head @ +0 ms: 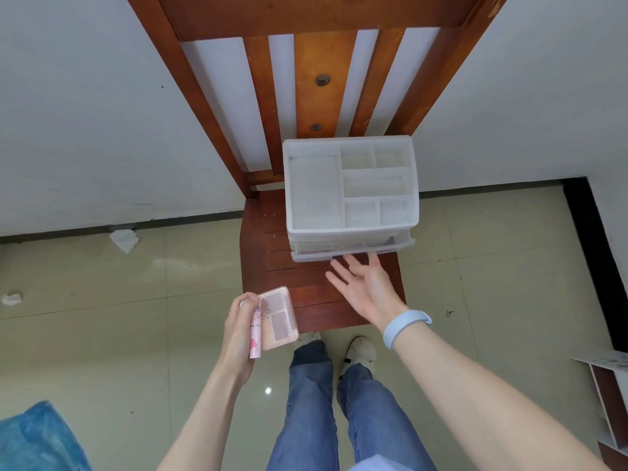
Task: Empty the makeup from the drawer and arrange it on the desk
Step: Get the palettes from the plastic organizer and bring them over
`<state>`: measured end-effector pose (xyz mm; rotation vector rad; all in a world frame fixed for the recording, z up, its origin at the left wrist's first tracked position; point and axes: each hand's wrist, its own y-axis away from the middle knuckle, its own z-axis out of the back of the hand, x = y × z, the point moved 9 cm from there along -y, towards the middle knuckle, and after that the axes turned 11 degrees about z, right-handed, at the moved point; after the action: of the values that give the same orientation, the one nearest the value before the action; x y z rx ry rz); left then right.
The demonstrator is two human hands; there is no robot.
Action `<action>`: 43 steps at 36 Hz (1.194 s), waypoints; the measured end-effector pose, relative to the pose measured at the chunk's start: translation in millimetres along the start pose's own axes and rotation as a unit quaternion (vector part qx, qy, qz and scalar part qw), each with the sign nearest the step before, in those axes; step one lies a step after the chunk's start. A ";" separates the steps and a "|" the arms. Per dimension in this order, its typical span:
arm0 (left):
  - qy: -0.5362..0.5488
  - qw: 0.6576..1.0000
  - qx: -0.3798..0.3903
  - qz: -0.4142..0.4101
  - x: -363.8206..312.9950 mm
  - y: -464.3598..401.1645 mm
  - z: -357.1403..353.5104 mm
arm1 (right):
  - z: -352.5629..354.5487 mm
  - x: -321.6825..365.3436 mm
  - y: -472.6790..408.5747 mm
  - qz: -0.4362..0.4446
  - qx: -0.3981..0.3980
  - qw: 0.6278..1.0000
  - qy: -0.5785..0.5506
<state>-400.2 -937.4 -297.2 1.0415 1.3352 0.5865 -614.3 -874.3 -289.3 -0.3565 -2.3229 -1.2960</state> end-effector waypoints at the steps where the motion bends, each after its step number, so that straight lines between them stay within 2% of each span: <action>1: 0.000 1.000 0.003 0.000 0.4 0.2 0.1 | -6.5 4.0 -5.5 0.005 0.001 1.000 -0.003; 7: 0.010 1.000 0.003 0.001 4.7 -1.7 3.2 | -16.0 12.5 -29.9 0.009 -0.017 1.000 -0.005; 13: 0.003 1.000 0.013 0.003 -0.8 3.6 -5.0 | 17.4 2.3 -14.6 -0.016 -0.015 0.991 0.133; 18: -0.025 0.999 0.031 -0.001 -9.2 11.6 -28.4 | 20.8 2.2 34.1 -0.007 0.051 0.943 0.329; 23: -0.076 0.994 0.083 -0.004 -20.3 35.7 -79.7 | 3.3 6.9 96.5 0.020 0.137 0.906 0.400; 29: -0.110 0.977 0.181 0.008 -13.0 88.0 -162.1 | 41.8 69.4 137.3 0.157 0.016 0.899 0.410; 35: -0.242 0.931 0.273 -0.019 23.5 156.4 -251.2 | 125.6 126.2 203.4 0.240 -0.069 0.897 0.364; 39: -0.323 0.885 0.333 -0.021 80.5 214.0 -313.8 | 212.1 153.3 280.3 0.305 -0.157 0.894 0.288; 43: -0.432 0.805 0.404 -0.038 171.1 290.4 -370.8 | 316.5 153.6 380.5 0.353 -0.277 0.865 0.225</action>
<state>-662.2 -559.5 -97.9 1.6498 0.7458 -0.5834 -665.4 -404.6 -76.3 -0.8804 -1.2042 -1.4148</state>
